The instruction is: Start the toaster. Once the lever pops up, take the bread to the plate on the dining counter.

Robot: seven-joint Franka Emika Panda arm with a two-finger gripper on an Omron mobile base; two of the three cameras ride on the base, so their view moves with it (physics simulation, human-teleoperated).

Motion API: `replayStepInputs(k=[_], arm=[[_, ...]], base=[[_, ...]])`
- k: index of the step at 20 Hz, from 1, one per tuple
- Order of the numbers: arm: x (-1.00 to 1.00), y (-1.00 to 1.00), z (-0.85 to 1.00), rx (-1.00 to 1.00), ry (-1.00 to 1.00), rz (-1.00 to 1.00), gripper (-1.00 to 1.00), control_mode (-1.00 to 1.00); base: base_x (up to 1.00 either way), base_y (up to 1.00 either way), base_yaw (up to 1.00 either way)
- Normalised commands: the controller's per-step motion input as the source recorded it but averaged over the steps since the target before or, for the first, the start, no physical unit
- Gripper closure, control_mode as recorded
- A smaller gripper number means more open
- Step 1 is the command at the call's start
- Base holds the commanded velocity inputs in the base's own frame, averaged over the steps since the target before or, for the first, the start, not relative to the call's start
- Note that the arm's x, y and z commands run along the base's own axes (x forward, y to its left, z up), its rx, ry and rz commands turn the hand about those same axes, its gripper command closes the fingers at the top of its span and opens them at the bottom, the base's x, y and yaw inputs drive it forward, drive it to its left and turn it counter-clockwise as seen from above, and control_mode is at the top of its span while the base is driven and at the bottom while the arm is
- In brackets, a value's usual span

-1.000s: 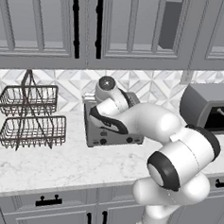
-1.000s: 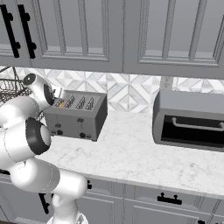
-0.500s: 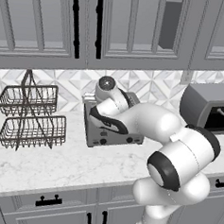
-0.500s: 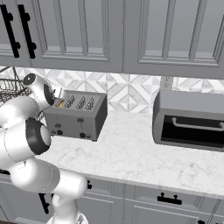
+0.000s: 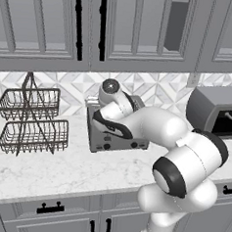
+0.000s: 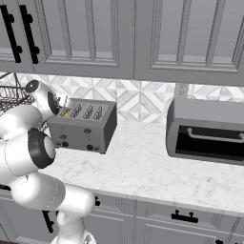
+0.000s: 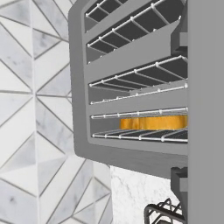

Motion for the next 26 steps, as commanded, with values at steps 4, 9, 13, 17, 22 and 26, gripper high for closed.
replayStepInputs(k=[4,9,13,17,22,26], arm=[[0.0,0.0,0.0,0.0,0.0,0.0,-1.0,-1.0],[0.0,0.0,0.0,0.0,0.0,0.0,-1.0,-1.0],[0.0,0.0,0.0,0.0,0.0,0.0,-1.0,-1.0],[0.0,0.0,0.0,0.0,0.0,0.0,-1.0,-1.0],[0.0,0.0,0.0,0.0,0.0,0.0,-1.0,-1.0],[0.0,0.0,0.0,0.0,0.0,0.0,-1.0,-1.0]], base=[[0.0,0.0,0.0],[0.0,0.0,0.0],[0.0,0.0,0.0],[0.0,0.0,0.0],[0.0,0.0,0.0],[0.0,0.0,0.0]])
